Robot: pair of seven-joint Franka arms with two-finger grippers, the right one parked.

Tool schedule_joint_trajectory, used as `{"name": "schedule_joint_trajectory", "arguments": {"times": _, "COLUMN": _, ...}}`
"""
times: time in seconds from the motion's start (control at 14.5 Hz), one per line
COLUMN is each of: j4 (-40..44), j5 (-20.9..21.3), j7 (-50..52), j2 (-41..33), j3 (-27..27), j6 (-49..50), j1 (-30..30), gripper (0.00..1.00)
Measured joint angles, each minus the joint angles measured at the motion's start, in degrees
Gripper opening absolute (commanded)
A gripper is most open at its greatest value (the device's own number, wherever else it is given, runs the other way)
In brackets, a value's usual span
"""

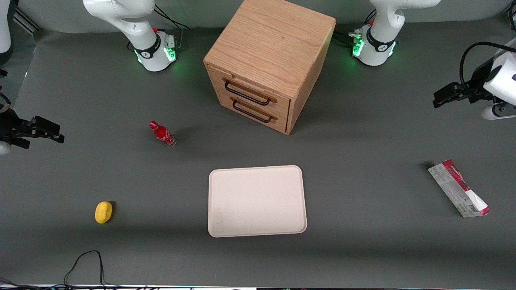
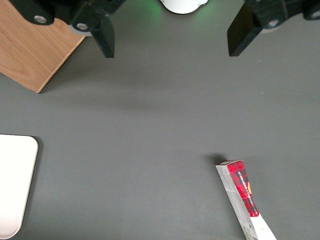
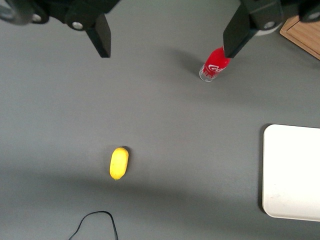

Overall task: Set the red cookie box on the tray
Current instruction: 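Move the left gripper down toward the red-and-white cookie box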

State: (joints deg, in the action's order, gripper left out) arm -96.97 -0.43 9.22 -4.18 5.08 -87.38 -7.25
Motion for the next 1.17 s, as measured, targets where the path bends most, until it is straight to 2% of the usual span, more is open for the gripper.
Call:
{"name": "schedule_joint_trajectory", "arguments": {"times": 0.34, "j4": 0.69, "j5": 0.00, "j7": -0.64, "j2": 1.37, "j3": 0.93, "j6": -0.13, "j1": -0.11, "gripper": 1.00}}
{"name": "schedule_joint_trajectory", "arguments": {"times": 0.76, "j4": 7.40, "j5": 0.04, "j7": -0.66, "j2": 6.92, "j3": 0.95, "j6": 1.54, "j1": -0.11, "gripper": 1.00}}
{"name": "schedule_joint_trajectory", "arguments": {"times": 1.17, "j4": 9.15, "j5": 0.04, "j7": -0.66, "j2": 8.71, "j3": 1.09, "j6": 1.58, "j1": 0.00, "gripper": 1.00}}
